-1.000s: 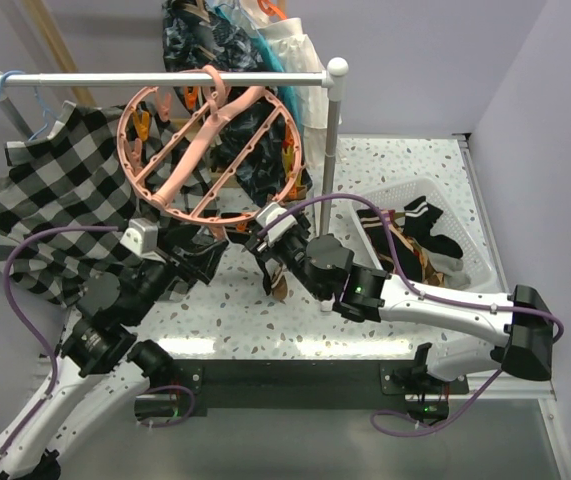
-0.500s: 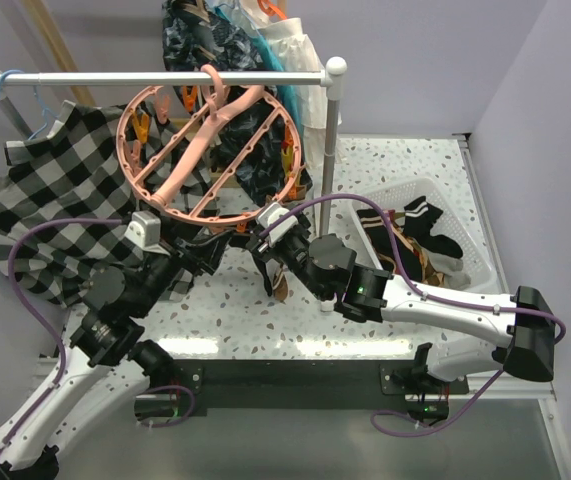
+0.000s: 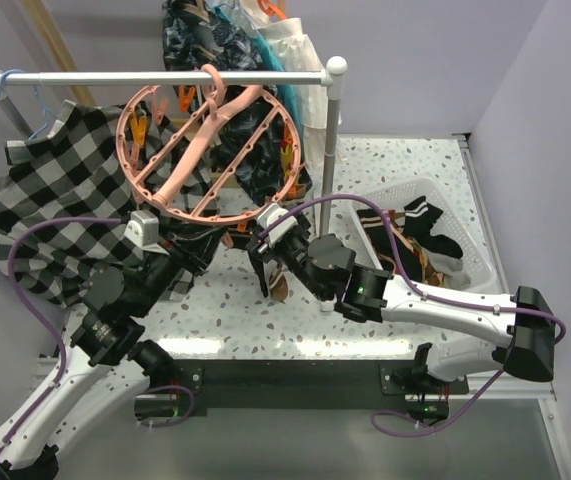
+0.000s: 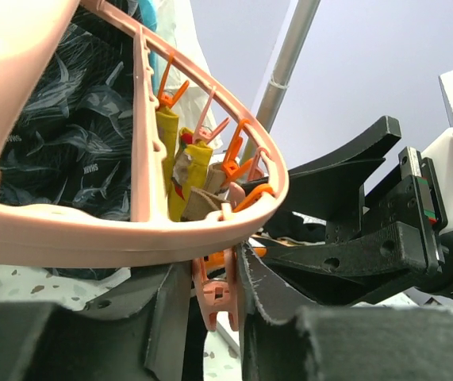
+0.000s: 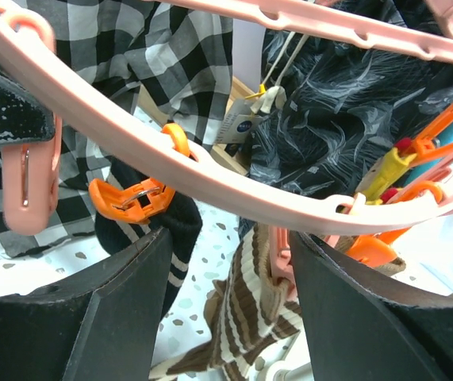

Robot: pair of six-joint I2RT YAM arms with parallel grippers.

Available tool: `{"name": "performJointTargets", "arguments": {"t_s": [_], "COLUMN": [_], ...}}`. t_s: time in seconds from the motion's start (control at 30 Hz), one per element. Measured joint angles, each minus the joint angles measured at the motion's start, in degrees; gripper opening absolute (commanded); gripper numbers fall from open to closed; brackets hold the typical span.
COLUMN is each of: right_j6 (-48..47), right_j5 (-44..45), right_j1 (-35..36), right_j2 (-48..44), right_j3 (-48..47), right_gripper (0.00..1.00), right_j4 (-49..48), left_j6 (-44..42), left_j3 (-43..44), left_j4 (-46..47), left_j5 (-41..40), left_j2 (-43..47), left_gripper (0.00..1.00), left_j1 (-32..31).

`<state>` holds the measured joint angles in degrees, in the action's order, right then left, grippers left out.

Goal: Clip the socks to the hanger
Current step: Open the clamp at the hanger.

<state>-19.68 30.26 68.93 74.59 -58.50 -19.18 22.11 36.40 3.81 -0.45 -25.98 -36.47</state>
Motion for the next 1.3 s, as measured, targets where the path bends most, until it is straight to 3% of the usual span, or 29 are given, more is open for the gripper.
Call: {"name": "performJointTargets", "arguments": {"t_s": [0.27, 0.53, 0.9, 1.1, 1.3], "right_j6": [0.0, 0.8, 9.9, 17.1, 23.3], "right_j5": [0.1, -0.1, -1.9, -1.2, -6.6], "right_j1": [-0.1, -0.3, -2.5, -14.4, -34.7], "right_j2": [-0.3, -2.4, -11.0, -14.2, -12.4], "right_j3": [0.0, 0.0, -0.9, -0.9, -0.9], "right_gripper": [0.65, 0.76, 0.81, 0.8, 0.77], "right_j4": [0.7, 3.7, 22.5, 34.6, 40.8], "left_j6": [0.9, 1.3, 2.4, 2.6, 2.9], "left_j3": [0.0, 0.6, 1.3, 1.9, 2.4], "left_j4": [0.0, -0.9, -3.0, -4.5, -5.3], "left_j5": [0.1, 0.0, -1.3, -1.6, -1.8], "left_j2": [-0.2, -0.7, -0.9, -1.0, -1.1], "left_gripper": [0.06, 0.05, 0.05, 0.03, 0.02], "left_j1": [0.0, 0.0, 0.0, 0.0, 0.0]}}
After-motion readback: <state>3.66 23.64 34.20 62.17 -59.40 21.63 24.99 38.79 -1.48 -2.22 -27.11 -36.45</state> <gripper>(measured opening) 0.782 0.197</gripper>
